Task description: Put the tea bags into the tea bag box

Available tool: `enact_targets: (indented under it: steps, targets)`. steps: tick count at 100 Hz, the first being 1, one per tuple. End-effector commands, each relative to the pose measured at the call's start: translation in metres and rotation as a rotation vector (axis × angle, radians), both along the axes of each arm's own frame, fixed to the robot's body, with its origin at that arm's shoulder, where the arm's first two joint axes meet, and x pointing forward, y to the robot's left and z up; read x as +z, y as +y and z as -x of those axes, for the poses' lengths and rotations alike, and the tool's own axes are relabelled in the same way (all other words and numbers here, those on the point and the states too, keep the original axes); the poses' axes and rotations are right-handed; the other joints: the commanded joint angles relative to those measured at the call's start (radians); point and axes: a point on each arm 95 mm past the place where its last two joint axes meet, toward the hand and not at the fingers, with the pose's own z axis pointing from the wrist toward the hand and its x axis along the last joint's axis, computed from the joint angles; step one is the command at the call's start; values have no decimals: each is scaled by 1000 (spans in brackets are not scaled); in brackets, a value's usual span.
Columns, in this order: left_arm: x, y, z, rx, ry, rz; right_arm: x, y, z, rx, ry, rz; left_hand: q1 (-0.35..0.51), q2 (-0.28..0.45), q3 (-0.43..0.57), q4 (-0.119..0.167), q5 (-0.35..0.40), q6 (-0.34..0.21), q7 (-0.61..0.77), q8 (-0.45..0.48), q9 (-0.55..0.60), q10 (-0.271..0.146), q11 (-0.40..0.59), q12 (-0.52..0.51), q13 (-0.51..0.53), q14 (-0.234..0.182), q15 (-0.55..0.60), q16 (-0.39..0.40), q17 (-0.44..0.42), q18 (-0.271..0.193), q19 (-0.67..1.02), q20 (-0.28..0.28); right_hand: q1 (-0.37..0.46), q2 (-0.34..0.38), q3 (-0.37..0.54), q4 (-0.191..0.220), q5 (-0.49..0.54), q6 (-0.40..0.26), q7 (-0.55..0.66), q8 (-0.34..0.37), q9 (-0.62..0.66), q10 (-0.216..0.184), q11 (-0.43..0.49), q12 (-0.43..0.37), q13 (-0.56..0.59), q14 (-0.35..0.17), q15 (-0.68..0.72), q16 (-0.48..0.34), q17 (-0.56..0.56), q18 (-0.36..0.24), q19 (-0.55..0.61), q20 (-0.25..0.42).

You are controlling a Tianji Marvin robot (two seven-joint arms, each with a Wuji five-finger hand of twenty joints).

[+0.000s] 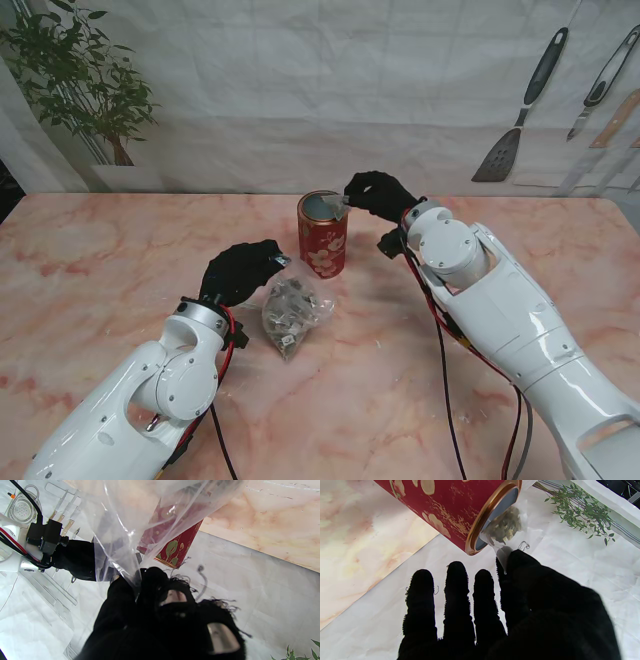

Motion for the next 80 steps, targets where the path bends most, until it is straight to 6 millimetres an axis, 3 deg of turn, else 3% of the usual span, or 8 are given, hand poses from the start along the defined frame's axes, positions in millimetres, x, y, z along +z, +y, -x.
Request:
enact_targets:
  steps: [1,80]
  targets:
    - [2,-2,0,-10,3,-2,-2,3,0,11,7,13,60,59,16,33,85,195,152,51,38,34,107,19,35,82,88,1,-16,-211,264,-11,1,-12,15,21,20,-53,35,-6,14,-21,29,7,14,-20,32,16,4,-35,5,15]
    - [1,2,-2,0,11,-4,12,21,-7,-5,-56,-8,59,60,16,33,85,194,153,51,38,34,107,19,35,83,88,1,-16,-211,264,-11,6,-14,17,14,27,-61,46,-23,23,-20,33,3,23,-18,35,16,10,-28,9,15]
